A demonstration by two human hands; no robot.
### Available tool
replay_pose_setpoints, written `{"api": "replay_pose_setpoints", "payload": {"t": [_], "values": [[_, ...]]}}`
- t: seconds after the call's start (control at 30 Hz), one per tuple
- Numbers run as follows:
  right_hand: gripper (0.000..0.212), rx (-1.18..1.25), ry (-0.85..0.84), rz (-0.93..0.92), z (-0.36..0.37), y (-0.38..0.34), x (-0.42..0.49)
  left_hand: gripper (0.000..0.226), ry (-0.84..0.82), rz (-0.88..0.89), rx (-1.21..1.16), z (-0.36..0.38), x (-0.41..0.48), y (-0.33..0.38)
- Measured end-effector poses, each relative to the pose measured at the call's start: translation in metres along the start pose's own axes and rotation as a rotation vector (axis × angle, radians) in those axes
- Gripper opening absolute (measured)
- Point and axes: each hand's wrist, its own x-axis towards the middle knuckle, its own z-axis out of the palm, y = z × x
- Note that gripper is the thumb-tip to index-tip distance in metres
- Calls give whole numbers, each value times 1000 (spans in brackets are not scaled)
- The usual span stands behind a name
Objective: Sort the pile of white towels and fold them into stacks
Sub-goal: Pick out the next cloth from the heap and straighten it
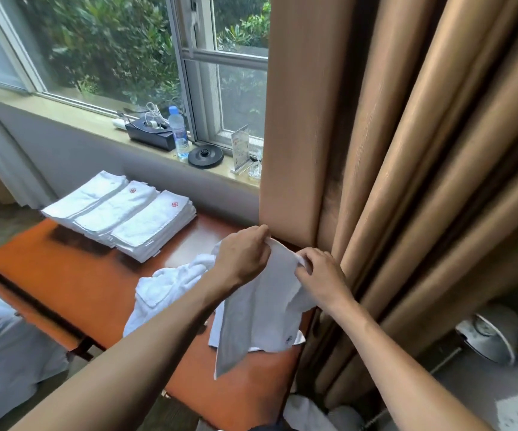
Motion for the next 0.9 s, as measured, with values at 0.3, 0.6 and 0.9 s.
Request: {"api": "replay_pose_setpoints", "payload": {"t": [0.3, 0.6, 0.9], "values": [[31, -275, 20, 78, -14, 22, -16, 22, 117, -105, 2, 7, -6, -8], [21, 15, -47, 98, -16, 14, -14, 30, -1, -357, -258, 21, -7, 0], [76, 560, -112, 138, -5, 1, -16, 29, -183, -289, -827, 40, -23, 23]]}}
